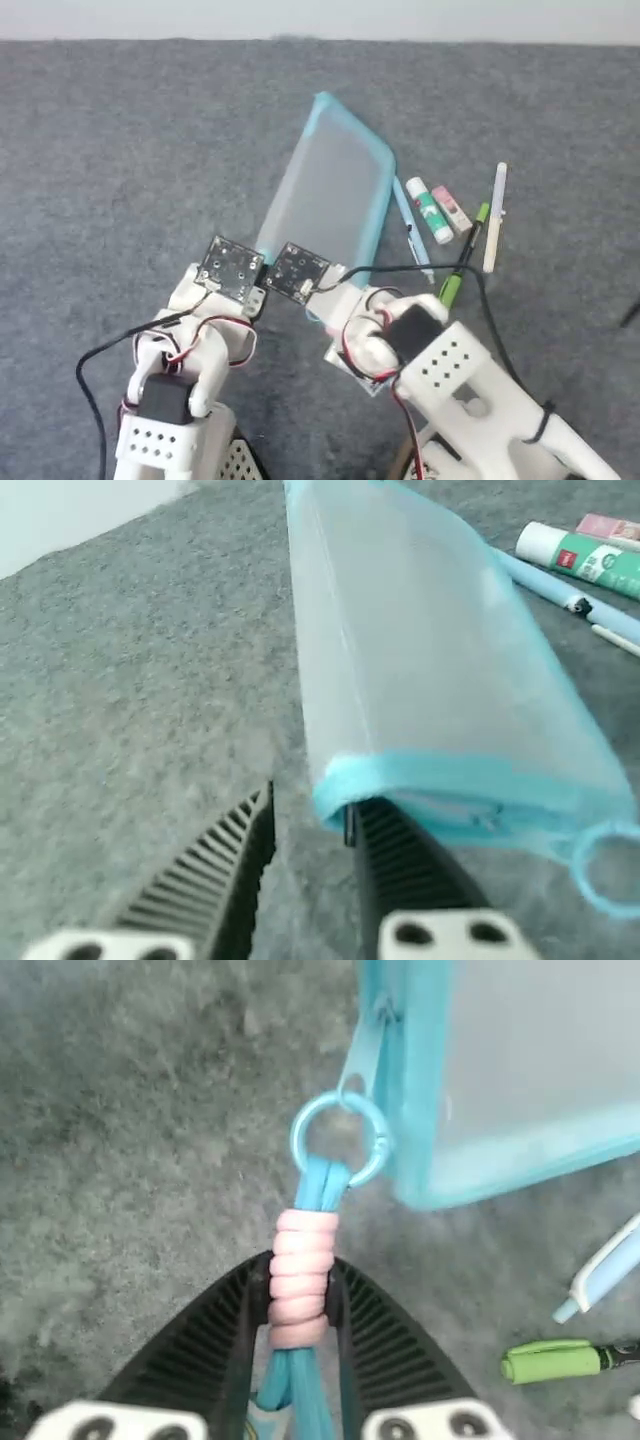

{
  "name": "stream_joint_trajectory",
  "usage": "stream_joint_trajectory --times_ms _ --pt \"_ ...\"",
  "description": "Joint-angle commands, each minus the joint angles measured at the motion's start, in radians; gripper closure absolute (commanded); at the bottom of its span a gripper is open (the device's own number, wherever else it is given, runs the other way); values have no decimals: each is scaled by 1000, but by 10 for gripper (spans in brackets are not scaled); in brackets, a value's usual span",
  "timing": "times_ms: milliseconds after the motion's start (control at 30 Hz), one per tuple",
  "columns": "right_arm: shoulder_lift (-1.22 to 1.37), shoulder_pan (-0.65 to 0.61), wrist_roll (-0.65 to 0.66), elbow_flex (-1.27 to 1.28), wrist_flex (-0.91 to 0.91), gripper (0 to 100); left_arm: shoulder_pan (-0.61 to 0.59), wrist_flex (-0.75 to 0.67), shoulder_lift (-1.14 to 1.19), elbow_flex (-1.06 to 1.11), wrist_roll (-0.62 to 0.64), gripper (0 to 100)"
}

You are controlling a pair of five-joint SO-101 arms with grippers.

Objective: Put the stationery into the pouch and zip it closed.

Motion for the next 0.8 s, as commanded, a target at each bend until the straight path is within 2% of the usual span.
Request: stream_joint_trajectory --times_ms 0,100,233,400,567,767 --pt "-22 8 11 -123 77 993 -29 -69 -18 4 12 825" --pt "-22 7 -5 -227 113 993 -29 -72 -14 7 12 771" --pt "-22 2 -18 -342 154 993 25 -72 -14 18 12 768" --pt "-24 -12 -15 -354 153 993 104 -75 -18 42 15 768" --pt "-128 -94 -8 -339 179 993 101 -100 -14 45 17 768" --pt "-302 -113 37 -345 265 993 103 -103 -14 45 57 768"
